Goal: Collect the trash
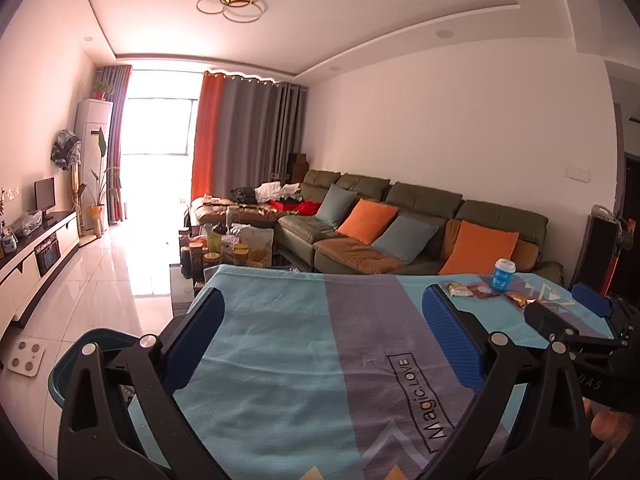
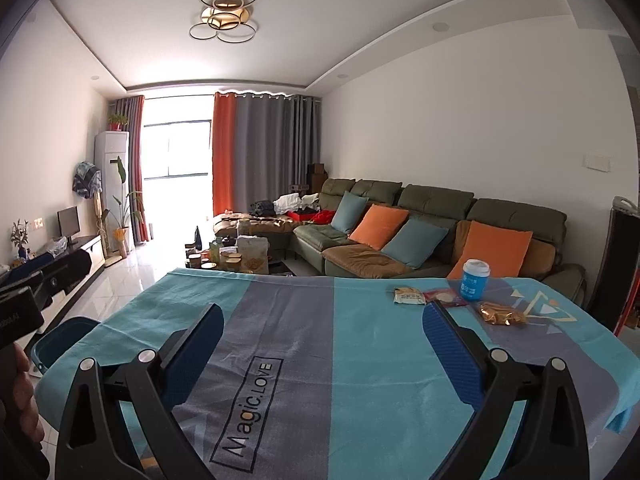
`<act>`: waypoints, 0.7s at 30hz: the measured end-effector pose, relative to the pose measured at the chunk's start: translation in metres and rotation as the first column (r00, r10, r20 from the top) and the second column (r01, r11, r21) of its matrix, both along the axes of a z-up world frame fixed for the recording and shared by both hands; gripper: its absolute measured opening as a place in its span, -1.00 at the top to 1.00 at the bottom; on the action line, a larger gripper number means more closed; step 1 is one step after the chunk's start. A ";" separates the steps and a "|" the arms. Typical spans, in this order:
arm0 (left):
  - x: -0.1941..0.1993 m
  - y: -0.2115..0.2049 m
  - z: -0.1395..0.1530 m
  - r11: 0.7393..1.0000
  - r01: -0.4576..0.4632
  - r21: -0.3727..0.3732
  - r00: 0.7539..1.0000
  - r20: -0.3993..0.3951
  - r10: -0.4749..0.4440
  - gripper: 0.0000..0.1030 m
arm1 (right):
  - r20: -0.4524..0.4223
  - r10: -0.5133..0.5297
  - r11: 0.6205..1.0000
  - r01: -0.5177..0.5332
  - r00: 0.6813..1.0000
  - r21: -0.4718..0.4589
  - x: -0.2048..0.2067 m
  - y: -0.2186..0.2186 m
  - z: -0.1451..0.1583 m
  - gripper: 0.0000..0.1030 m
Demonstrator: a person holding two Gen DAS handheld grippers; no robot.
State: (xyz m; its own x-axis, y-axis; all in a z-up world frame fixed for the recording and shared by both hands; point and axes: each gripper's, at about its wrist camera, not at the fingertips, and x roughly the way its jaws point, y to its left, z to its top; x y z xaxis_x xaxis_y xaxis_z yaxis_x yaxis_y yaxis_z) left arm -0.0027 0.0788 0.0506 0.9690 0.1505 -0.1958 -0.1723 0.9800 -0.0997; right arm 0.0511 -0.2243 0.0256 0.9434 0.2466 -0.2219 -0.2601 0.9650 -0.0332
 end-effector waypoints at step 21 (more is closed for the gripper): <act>-0.042 -0.012 0.007 0.999 0.033 0.029 0.992 0.118 -0.037 -0.89 | 0.093 -0.031 0.999 0.029 0.995 0.030 -0.040 -0.006 0.010 -0.87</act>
